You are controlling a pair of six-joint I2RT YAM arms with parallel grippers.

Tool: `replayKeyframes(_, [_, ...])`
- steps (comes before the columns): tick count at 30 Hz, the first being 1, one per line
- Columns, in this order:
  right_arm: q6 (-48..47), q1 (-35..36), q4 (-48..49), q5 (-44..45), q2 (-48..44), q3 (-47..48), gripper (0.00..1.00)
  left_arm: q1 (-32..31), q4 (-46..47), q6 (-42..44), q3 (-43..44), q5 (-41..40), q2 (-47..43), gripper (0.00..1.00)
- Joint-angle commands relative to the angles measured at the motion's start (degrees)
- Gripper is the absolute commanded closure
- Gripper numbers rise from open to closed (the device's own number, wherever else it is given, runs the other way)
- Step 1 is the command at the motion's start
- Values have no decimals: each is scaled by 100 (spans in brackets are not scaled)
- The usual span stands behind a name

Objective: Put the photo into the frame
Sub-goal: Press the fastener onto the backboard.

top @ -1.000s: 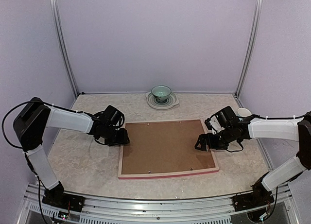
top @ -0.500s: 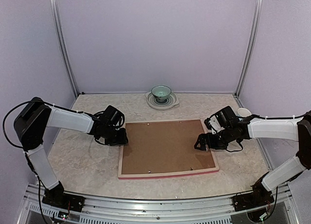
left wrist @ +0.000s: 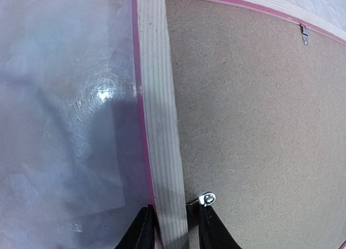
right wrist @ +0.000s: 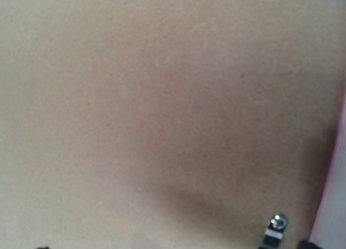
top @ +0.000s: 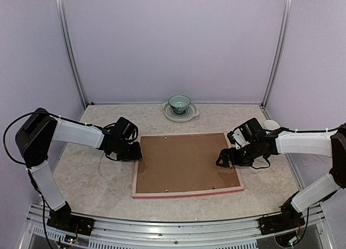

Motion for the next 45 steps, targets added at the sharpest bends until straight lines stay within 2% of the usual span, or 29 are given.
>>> replayKeyframes(1, [-22,-27,-18,8,-46,-5,1,7,8,25,-176,212,205,72])
replayKeyframes(18, [-26,-27,-19,42,-64,-2,1,129,-40,-23,-185,123,-153,71])
replayKeyframes(20, [-34,-27,-55,53,-64,41,1,147,-26,-60,-210,133,-332,63])
replayKeyframes(23, [-55,-27,-100,96,-96,110,1,169,52,-156,-259,87,-722,42])
replayKeyframes(25, [-57,-27,-123,133,-112,131,1,178,113,-196,-300,-1,-960,38])
replayKeyframes(29, [-58,-27,-121,147,-163,116,1,187,128,-150,-314,-201,-1251,38])
replayKeyframes(41, [-150,-42,-219,296,-290,56,1,169,62,-72,-352,25,-516,42])
replayKeyframes(45, [-343,-76,-587,697,-265,192,1,144,119,-77,-387,190,-488,42])
